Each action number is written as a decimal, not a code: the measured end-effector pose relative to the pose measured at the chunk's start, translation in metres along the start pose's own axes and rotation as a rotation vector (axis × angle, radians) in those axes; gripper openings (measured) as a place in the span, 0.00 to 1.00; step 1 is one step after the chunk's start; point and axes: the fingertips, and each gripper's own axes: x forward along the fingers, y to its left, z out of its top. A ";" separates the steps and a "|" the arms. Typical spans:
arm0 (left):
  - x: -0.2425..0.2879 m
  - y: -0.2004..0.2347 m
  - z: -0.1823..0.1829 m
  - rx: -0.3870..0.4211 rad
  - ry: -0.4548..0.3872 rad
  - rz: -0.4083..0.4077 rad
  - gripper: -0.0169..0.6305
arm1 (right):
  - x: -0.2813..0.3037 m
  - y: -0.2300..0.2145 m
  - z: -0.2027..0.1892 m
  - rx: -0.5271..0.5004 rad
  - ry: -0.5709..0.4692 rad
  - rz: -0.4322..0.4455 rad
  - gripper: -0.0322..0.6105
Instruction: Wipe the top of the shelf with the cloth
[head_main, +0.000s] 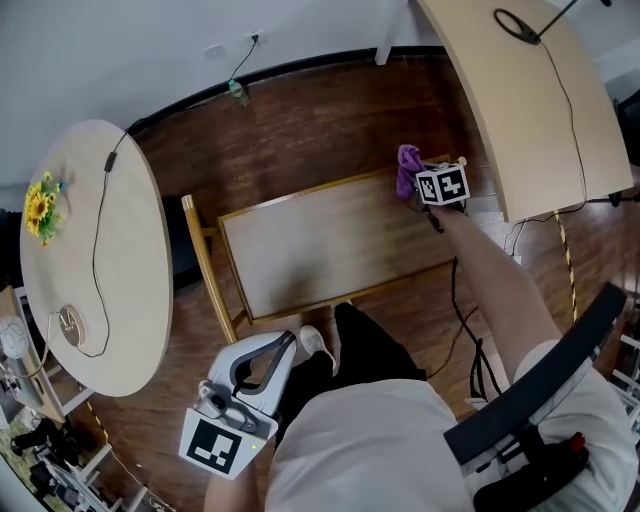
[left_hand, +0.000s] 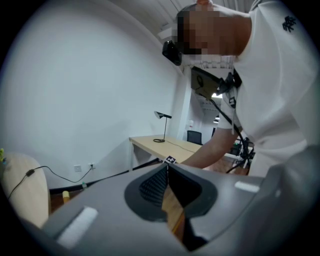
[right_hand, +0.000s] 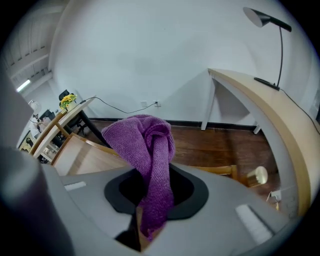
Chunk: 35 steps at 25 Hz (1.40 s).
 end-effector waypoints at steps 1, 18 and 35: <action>0.001 -0.001 0.000 -0.003 0.001 -0.002 0.06 | -0.004 -0.012 -0.002 0.000 0.004 -0.018 0.18; -0.003 -0.013 0.000 0.021 -0.025 0.007 0.07 | -0.041 -0.044 0.005 -0.033 -0.054 -0.060 0.17; -0.135 -0.001 -0.035 -0.046 -0.062 0.207 0.06 | 0.040 0.406 0.032 -0.216 -0.063 0.461 0.17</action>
